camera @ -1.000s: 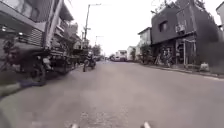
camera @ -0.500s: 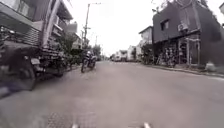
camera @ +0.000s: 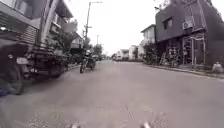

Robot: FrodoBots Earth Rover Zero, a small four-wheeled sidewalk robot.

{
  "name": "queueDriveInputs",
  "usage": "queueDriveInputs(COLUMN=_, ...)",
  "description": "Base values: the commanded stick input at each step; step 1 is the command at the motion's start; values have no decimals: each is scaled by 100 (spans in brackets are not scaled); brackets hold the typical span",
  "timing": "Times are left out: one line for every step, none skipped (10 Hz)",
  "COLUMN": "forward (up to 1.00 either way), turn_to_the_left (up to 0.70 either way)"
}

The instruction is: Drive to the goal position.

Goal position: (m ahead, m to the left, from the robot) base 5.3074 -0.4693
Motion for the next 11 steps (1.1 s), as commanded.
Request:
queueDriveInputs(forward=70, turn_to_the_left=0)
queueDriveInputs(forward=70, turn_to_the_left=0)
queueDriveInputs(forward=70, turn_to_the_left=0)
queueDriveInputs(forward=70, turn_to_the_left=0)
queueDriveInputs(forward=70, turn_to_the_left=0)
queueDriveInputs(forward=70, turn_to_the_left=0)
queueDriveInputs(forward=70, turn_to_the_left=6)
queueDriveInputs(forward=70, turn_to_the_left=11)
queueDriveInputs(forward=70, turn_to_the_left=11)
queueDriveInputs(forward=70, turn_to_the_left=11)
queueDriveInputs(forward=70, turn_to_the_left=0)
